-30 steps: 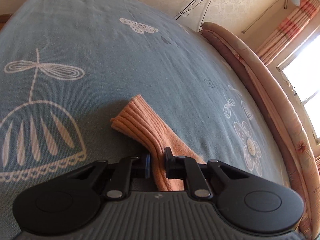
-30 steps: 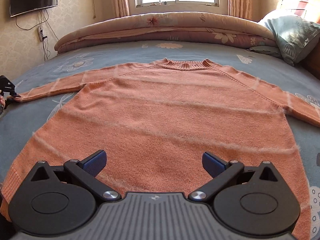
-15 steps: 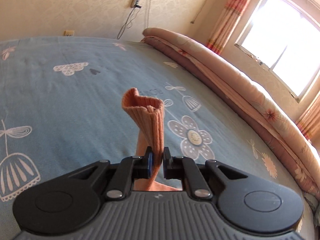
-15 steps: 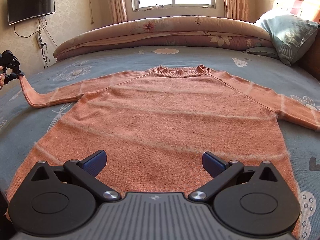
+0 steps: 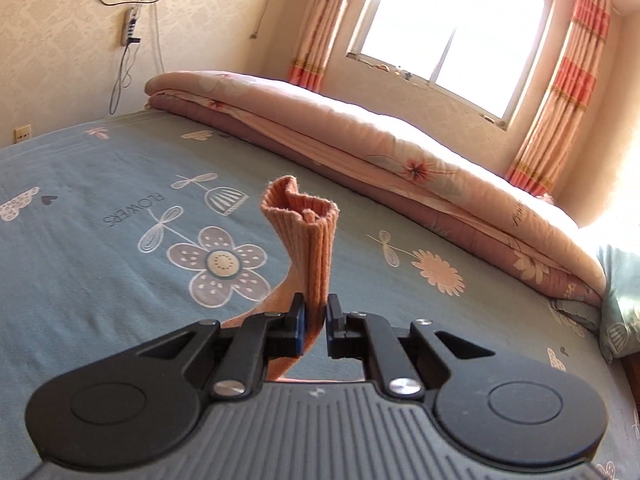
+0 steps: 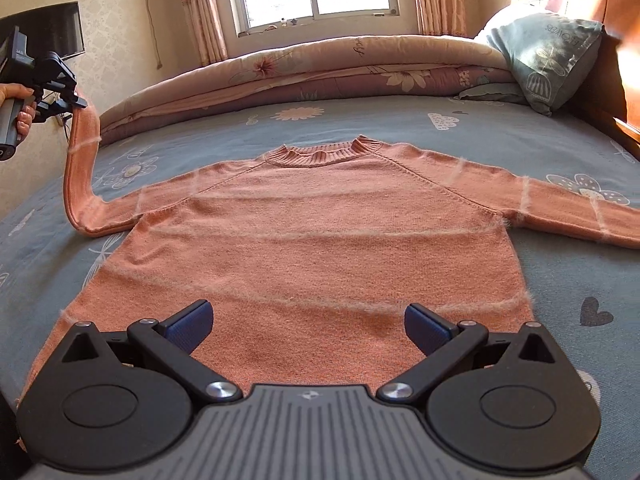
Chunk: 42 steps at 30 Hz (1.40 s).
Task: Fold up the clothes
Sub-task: 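Lift the gripped cuff up off the bed with the left gripper, then carry the sleeve across the sweater body and open the left gripper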
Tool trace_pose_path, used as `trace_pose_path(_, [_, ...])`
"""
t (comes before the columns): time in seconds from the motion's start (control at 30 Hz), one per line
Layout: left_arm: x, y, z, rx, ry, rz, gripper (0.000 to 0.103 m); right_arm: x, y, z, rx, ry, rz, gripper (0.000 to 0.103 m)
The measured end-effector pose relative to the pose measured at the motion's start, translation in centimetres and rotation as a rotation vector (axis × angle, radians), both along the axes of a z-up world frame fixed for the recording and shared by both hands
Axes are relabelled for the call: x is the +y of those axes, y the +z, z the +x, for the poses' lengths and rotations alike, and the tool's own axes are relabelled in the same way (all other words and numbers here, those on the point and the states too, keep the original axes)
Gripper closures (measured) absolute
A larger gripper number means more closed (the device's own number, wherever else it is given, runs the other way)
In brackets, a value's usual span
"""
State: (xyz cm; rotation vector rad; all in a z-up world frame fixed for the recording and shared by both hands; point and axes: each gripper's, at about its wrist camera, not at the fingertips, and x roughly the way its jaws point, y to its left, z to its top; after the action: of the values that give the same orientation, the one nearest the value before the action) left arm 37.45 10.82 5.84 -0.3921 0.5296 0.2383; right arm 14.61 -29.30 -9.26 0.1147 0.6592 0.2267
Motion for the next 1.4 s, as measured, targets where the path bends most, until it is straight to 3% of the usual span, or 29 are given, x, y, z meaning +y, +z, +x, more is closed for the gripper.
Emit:
trace_pose_path(0.4, [-11.2,1.1,3.4,-0.009,-0.224,0.038,0.096,-0.9,0.0,0.0,0.035,-0.013,0.028,0.0])
trace_pose_path(0.83, [-21.5,0.1,4.4,-0.02,-0.431,0.048,0.096,-2.1,-0.2,0.2,0.071,-0.038,0.069,0.0])
trace_pose_path(0.97, [-24.4,-1.4,4.5,-0.009,-0.49,0.063,0.096,-2.3,-0.2,0.1,0.072,-0.045,0.071,0.0])
trace_pose_path(1.23, [-29.6,-7.5,3.5,0.091,-0.608,0.138,0.095,-3.2,-0.5,0.3,0.095,-0.075,0.079,0.0])
trace_pose_path(1.4, [-31.2,-10.2,3.4,0.135,-0.626,0.173,0.095,-3.5,-0.8,0.5,0.113,-0.089,0.087,0.0])
